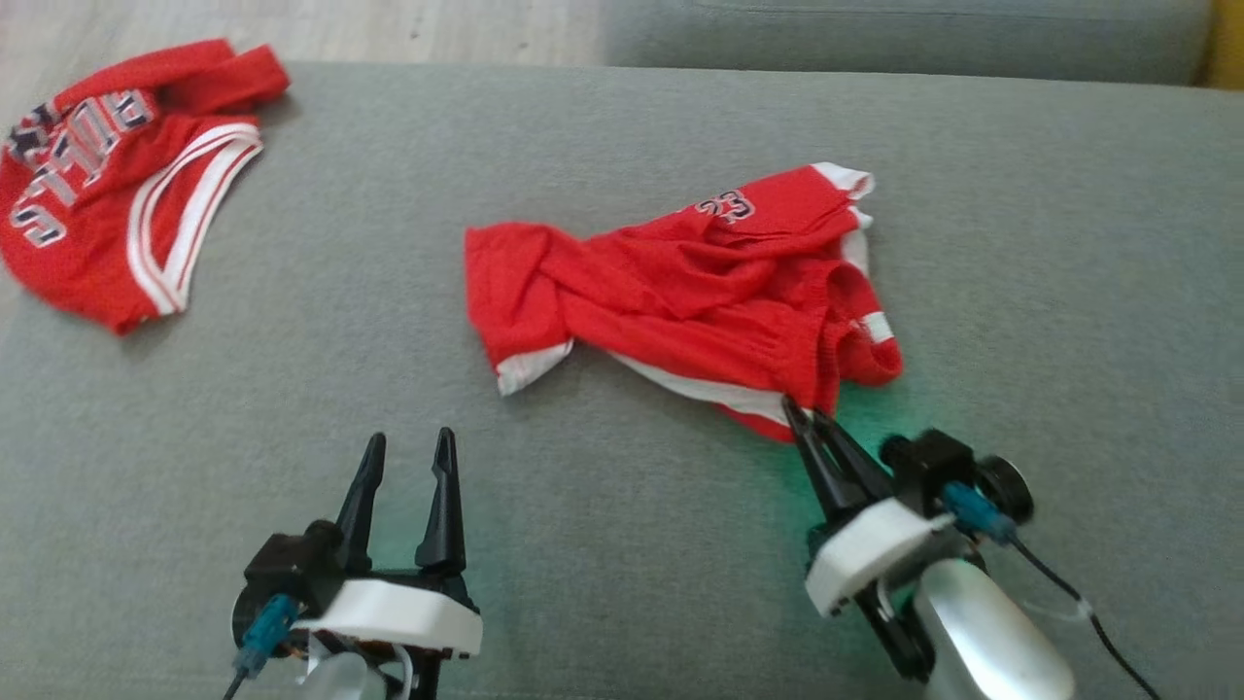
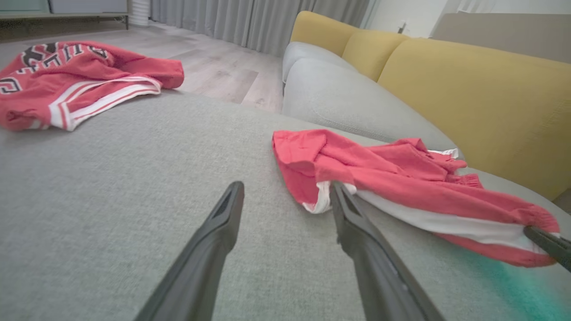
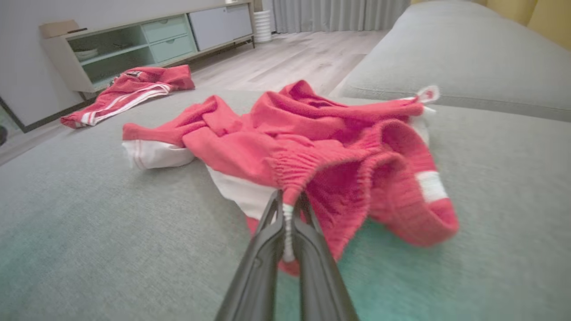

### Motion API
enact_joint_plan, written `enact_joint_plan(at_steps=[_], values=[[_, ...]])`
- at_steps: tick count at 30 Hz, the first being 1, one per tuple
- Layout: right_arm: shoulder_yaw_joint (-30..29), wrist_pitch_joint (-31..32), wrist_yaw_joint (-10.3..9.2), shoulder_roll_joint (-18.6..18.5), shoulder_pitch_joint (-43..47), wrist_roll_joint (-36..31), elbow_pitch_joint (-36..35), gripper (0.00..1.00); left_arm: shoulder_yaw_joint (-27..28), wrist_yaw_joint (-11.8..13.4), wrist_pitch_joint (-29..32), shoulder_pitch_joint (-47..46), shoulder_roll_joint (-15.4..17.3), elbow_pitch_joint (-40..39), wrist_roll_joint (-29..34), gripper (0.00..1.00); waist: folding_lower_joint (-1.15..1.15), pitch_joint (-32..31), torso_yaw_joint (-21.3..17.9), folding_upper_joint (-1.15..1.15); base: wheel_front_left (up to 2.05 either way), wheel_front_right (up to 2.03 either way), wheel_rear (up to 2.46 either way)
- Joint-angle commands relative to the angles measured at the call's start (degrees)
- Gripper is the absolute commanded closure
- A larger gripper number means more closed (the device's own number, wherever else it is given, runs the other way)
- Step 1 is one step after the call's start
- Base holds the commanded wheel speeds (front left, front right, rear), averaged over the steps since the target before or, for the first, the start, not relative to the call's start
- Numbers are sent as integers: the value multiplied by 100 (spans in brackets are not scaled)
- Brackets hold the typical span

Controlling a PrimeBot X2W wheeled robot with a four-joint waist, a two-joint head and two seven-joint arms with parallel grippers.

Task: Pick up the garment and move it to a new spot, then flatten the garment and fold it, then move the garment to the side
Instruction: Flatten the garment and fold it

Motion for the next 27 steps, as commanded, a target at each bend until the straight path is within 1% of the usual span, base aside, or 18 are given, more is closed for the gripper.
enact_joint_plan(at_steps=[1, 5, 9, 10, 11, 12, 13, 20, 27], values=[[-41, -74, 43, 8, 161, -98, -256, 100, 243, -30, -57, -49, 2, -189, 71, 0, 0, -45, -141, 0, 0, 0, 0], [-488, -75, 43, 8, 451, -290, -500, 100, 285, -61, -58, -32, -16, -196, 93, 0, 0, -60, -305, 0, 0, 0, 0], [-918, -76, 43, 8, 570, -518, -547, 100, 284, -103, -58, -54, -35, -173, 126, 0, 0, -40, -373, 0, 0, 0, 0], [-973, -76, 43, 8, 579, -540, -563, 75, 278, -112, -58, -61, -40, -164, 136, 0, 0, -33, -381, 0, 0, 0, 0], [-1004, -76, 43, 8, 587, -555, -576, 56, 273, -120, -58, -67, -46, -158, 144, 0, 0, -27, -385, 0, 0, 0, 0], [-1025, -76, 43, 8, 591, -567, -584, 26, 268, -127, -58, -71, -51, -151, 152, 0, 0, -24, -388, 0, 0, 0, 0], [-1037, -76, 43, 8, 594, -576, -591, 0, 262, -132, -58, -74, -57, -144, 160, 0, 0, -25, -388, 0, 0, 0, 0], [-1133, -76, 43, 8, 711, -512, -823, 0, 280, -179, -58, -52, -84, -163, 221, 0, 0, -107, -408, 0, 0, 0, 0], [-1450, -76, 43, 8, 1015, -463, -1503, 0, 275, -187, -58, 142, -124, -314, 289, 0, 0, -337, -469, 0, 0, 0, 0]])
